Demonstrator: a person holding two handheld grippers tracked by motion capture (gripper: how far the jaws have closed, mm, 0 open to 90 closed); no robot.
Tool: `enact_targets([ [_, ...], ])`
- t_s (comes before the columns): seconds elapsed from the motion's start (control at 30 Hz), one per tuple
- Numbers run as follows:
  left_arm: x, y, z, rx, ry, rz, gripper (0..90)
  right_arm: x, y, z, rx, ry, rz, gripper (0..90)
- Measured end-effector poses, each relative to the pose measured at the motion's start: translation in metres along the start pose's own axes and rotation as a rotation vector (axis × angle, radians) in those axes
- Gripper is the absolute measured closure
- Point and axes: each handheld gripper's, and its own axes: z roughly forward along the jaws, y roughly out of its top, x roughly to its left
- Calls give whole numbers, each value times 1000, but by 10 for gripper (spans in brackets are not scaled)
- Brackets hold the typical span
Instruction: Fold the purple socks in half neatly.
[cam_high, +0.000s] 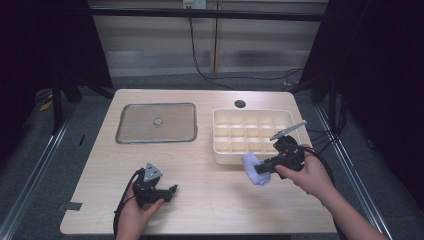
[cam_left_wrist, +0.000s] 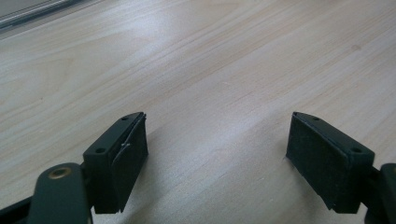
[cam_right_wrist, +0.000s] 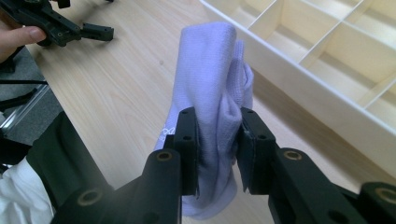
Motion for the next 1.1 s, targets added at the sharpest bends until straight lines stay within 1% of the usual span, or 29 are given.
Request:
enact_targets([
  [0.03,0,0,0,1,-2,0,200,-1,1,-2,-2,-6,-5,719],
  [0.07,0,0,0,0,-2,0,201,-1,2,-4,2,-11,2,719],
  [0.1,0,0,0,0,-2,0,200,-2,4,-5,1,-19,-5,719],
  [0.13,0,0,0,0,-2,0,200,-2,5,-7,2,-23,2,719],
  [0.23,0,0,0,0,-2,-1,200,-4,8,-12,-2,-30,-6,719],
  [0.27,0,0,0,-1,-2,-1,200,-3,9,-14,1,-31,2,719],
  [0.33,0,0,0,-1,-1,-1,201,-4,11,-16,0,-31,0,719],
  [0.37,0,0,0,-1,-1,-1,200,-5,11,-18,-1,-35,-9,718],
  [0.4,0,0,0,-1,0,0,201,-5,12,-19,3,-37,0,719],
  [0.53,0,0,0,-1,0,0,203,-10,14,-23,-5,-44,1,719],
  [0.57,0,0,0,-1,0,-1,202,-10,14,-24,0,-46,15,719],
  [0.63,0,0,0,-1,1,-1,202,-13,14,-25,-10,-50,10,719],
  [0.73,0,0,0,0,0,-1,202,-17,14,-28,-15,-55,20,719],
  [0.9,0,0,0,0,3,0,199,-21,14,-31,-20,-66,34,719],
  [1.03,0,0,0,-1,2,0,199,-24,14,-33,-20,-71,28,719],
  [1.1,0,0,0,0,4,0,199,-25,14,-35,-19,-75,36,719],
])
